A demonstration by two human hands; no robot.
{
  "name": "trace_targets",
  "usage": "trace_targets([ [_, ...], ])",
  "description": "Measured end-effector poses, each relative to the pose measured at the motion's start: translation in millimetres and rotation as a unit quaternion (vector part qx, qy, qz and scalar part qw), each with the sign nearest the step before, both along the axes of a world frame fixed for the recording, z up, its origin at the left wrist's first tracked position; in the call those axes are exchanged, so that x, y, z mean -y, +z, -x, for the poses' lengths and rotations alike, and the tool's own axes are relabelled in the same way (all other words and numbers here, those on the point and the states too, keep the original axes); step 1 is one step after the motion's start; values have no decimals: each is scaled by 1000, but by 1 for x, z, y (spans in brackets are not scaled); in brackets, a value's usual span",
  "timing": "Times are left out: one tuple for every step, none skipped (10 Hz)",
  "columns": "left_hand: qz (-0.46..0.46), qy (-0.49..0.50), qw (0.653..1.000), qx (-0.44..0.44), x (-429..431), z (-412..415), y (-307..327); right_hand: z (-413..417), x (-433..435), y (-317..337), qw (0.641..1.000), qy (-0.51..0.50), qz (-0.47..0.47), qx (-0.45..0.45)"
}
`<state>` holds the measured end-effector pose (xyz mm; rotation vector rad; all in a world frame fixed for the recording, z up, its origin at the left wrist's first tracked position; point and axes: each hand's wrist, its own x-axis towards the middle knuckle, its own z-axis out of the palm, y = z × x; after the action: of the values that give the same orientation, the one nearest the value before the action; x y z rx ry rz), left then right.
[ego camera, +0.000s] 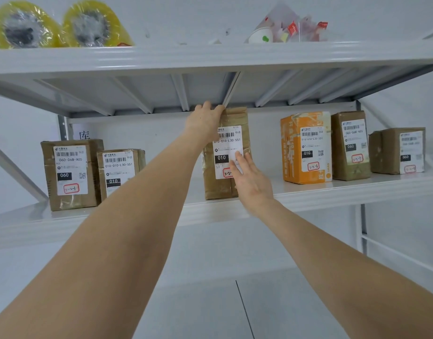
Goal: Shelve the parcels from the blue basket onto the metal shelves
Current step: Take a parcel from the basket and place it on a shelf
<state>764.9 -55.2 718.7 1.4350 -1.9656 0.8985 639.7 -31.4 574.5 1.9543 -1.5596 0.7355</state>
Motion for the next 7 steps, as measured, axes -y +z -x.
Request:
trace_targets([
  [-1, -1, 1000, -3, 6, 0, 0, 1, 2, 3, 1000, 5, -15, 5],
  [-1, -2, 1000, -5, 13, 0, -1, 1, 6, 5, 999, 19, -26, 32],
  [2, 0, 1000, -5, 21, 1, -1, -1, 17, 6, 997, 43, -16, 70],
  [0, 3, 1000, -5, 28, 2, -1, -2, 27, 5, 996, 52, -13, 69],
  [-5, 0, 1000, -12, 35, 2, -2, -1, 30, 9, 996, 50, -30, 67],
  [-9, -3, 1000, -21, 43, 2, -2, -1, 38, 10, 996, 44, -35, 69],
  [-13, -9, 1000, -26, 49, 2, -1, -2, 36, 14, 996, 33, -53, 58],
])
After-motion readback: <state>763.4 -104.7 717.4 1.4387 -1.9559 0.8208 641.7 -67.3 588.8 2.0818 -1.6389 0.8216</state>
